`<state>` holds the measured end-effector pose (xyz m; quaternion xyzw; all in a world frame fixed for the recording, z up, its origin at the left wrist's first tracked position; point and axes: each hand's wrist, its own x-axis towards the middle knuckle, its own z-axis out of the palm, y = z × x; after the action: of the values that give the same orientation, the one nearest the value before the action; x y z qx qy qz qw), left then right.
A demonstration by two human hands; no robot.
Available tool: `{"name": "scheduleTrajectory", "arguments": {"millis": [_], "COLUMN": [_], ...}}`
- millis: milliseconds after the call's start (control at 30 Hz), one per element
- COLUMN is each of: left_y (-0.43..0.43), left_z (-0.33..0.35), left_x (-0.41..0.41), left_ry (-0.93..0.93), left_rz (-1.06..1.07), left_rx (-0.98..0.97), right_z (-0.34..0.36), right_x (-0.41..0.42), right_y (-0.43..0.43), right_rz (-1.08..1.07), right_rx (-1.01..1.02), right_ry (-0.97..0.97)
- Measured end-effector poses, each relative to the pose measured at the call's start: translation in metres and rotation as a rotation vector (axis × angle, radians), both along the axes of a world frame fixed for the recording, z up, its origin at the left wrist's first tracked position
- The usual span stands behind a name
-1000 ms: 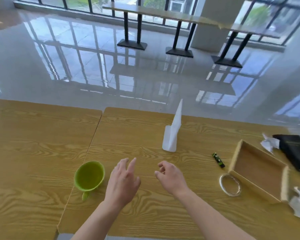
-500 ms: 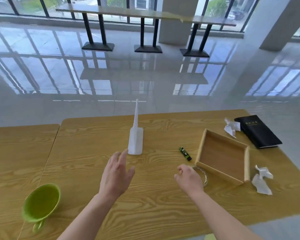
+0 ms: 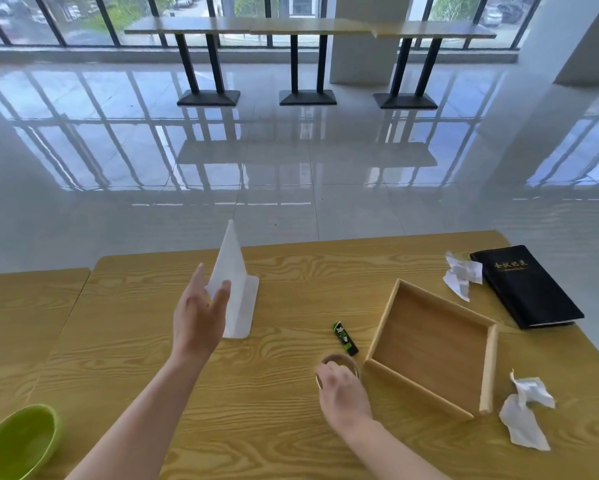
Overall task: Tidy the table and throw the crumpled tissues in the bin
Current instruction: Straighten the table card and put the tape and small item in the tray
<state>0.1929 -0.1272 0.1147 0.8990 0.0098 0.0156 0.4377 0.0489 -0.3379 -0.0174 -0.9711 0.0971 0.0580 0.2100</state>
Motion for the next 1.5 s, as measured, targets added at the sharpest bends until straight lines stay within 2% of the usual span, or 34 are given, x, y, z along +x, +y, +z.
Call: {"name": "scheduleTrajectory", "arguments": {"millis": [233,467,533,667,767,833,1133,1500], "left_y": [-0.007,-0.004,-0.003,-0.003,-0.003,-0.002,-0.004,-0.002], "left_z": [0.000,-0.005,-0.005,-0.003,-0.003,-0.002,-0.002,-0.003], "left_x": [0.009,0.013,0.012,0.010,0.011,0.010,0.005,-0.005], "left_ry": [-0.053,-0.059,-0.040,-0.015,-0.009,-0.003,0.033,0.030], "left_rz": [-0.001,-0.081,-0.098,-0.110,-0.104,-0.101,-0.106,-0.136], "left_rx": [-0.086,-0.076,-0.094,-0.115,-0.112,-0.115,-0.169,-0.209], "right_z": [0.005,0.008,0.014,0.019,0.017,0.016,0.015,0.007], "right_x": [0.063,0.096,0.088,0.055,0.040,0.040,0.044,0.035], "right_y": [-0.002,-0.026,-0.036,-0.068,-0.085,-0.087,-0.070,-0.032], "right_rz": [0.044,0.049,-0.045,-0.430,-0.649,-0.714,-0.635,-0.433], "right_rx": [-0.067,-0.087,-0.070,-0.058,0.014,0.106,0.112,0.107], "right_ry": [-0.060,-0.060,-0.119,-0.242,-0.054,0.056,0.093,0.075]}}
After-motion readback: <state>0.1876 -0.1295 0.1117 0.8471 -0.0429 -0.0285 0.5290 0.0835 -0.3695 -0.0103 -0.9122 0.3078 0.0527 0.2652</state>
